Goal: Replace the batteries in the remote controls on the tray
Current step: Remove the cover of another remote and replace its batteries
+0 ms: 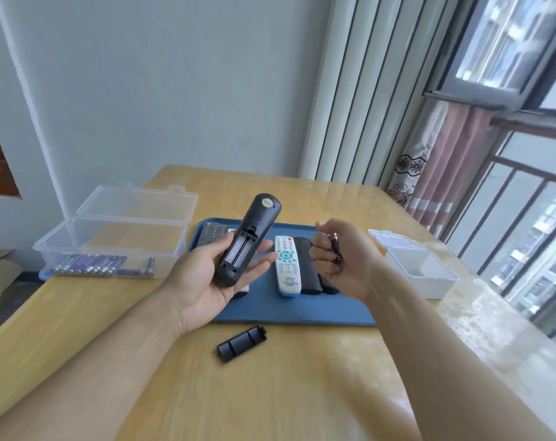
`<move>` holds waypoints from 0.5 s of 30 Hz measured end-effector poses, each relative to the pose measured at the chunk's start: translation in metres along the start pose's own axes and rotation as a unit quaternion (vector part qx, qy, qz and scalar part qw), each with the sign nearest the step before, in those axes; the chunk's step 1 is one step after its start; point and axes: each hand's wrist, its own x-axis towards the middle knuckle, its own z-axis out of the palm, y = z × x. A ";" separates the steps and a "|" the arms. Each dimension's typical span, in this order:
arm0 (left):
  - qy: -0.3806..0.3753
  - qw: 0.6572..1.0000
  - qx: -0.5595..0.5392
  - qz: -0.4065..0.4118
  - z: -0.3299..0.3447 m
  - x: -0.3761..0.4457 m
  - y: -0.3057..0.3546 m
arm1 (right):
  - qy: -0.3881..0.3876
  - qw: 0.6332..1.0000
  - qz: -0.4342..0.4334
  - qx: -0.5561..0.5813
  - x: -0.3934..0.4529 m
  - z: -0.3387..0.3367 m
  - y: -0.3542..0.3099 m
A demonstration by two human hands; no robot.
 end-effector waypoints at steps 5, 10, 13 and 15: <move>-0.012 1.000 -0.009 -0.003 0.004 -0.001 -0.001 | -0.008 0.947 0.013 -0.320 -0.003 -0.043 -0.071; -0.022 1.000 -0.010 0.000 0.006 -0.003 -0.002 | 0.098 0.772 0.080 -0.623 -0.013 -0.103 -0.115; -0.022 1.000 -0.015 0.000 0.007 -0.003 -0.003 | 0.129 0.688 0.112 -0.706 -0.013 -0.130 -0.108; -0.024 1.000 -0.015 0.000 0.006 -0.003 -0.003 | 0.122 0.631 0.117 -0.757 -0.013 -0.139 -0.097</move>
